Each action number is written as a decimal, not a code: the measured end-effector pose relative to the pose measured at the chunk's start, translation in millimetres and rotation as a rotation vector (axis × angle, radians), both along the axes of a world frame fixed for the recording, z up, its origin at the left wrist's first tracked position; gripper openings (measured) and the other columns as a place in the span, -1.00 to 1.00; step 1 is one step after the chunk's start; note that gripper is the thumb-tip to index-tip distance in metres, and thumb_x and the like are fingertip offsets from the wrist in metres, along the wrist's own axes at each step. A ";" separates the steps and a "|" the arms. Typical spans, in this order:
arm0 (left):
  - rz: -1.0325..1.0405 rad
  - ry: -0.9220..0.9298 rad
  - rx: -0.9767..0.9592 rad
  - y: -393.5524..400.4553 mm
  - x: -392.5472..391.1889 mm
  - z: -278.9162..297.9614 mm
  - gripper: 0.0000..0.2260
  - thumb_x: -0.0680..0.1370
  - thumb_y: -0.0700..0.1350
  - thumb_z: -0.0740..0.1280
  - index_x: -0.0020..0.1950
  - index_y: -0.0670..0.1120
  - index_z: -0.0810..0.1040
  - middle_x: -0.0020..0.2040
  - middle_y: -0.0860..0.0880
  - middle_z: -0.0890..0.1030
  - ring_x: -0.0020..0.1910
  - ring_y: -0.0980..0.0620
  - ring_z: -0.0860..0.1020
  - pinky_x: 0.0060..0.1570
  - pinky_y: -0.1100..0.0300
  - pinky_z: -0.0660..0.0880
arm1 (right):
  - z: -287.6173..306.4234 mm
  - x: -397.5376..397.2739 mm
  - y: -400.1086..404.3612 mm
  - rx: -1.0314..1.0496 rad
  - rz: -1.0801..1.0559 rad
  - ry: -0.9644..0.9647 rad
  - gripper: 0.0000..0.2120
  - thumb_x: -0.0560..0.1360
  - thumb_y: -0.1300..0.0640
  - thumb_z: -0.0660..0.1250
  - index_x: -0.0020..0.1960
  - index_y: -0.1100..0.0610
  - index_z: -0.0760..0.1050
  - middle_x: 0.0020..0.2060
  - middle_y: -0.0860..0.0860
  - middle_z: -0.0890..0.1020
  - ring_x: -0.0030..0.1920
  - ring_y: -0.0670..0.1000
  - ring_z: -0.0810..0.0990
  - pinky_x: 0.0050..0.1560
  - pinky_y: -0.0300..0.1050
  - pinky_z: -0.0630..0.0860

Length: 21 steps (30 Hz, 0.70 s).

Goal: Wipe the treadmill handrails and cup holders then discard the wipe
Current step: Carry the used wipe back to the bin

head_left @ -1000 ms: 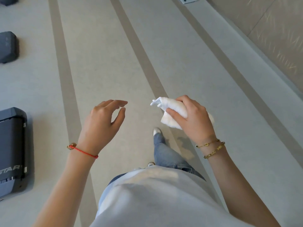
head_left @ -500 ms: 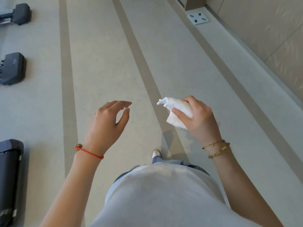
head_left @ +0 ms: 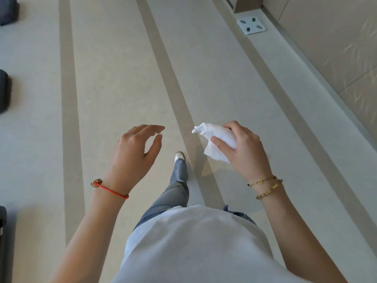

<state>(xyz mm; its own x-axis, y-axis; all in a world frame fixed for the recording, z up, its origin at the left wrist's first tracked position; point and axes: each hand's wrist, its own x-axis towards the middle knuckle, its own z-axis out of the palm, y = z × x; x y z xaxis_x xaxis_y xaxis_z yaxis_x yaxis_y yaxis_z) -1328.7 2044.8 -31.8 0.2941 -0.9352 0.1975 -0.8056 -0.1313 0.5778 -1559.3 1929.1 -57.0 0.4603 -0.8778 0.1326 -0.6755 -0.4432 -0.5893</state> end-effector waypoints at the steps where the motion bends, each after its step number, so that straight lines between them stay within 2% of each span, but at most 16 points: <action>1: 0.003 -0.003 -0.006 -19.4 12.4 -2.1 -0.82 0.60 -0.21 0.32 0.17 -0.15 0.65 0.03 -0.04 0.69 -0.09 0.02 0.62 0.01 0.19 0.51 | -1.5 12.3 -19.8 -0.002 0.002 -0.006 -0.69 0.51 -0.14 0.33 0.00 0.11 0.48 -0.17 -0.01 0.61 -0.14 0.04 0.54 -0.20 -0.10 0.43; 6: -0.002 -0.010 -0.035 -121.4 76.2 -0.2 -0.82 0.60 -0.21 0.32 0.17 -0.14 0.65 0.03 -0.03 0.69 0.04 -0.02 0.65 0.04 0.03 0.58 | 3.2 78.5 -126.4 -0.022 0.009 -0.033 -0.71 0.52 -0.13 0.35 -0.02 0.10 0.48 -0.21 -0.04 0.59 -0.18 0.03 0.53 -0.22 -0.09 0.43; 13: -0.028 -0.030 -0.038 -259.7 153.7 10.6 -0.81 0.60 -0.20 0.32 0.18 -0.12 0.64 0.05 0.00 0.69 0.06 -0.02 0.65 0.04 0.00 0.58 | 18.2 155.1 -257.6 -0.047 -0.015 -0.060 -0.72 0.52 -0.12 0.35 -0.03 0.10 0.48 -0.22 -0.08 0.57 -0.19 0.01 0.51 -0.24 -0.13 0.38; 21: -0.081 -0.026 0.008 -401.2 210.3 5.6 -0.82 0.60 -0.19 0.33 0.17 -0.09 0.65 0.04 0.03 0.69 0.01 0.00 0.66 0.01 0.06 0.58 | 5.7 197.6 -383.6 -0.012 -0.093 -0.043 -0.71 0.51 -0.16 0.33 -0.02 0.08 0.47 -0.23 -0.07 0.57 -0.19 0.00 0.53 -0.26 -0.15 0.41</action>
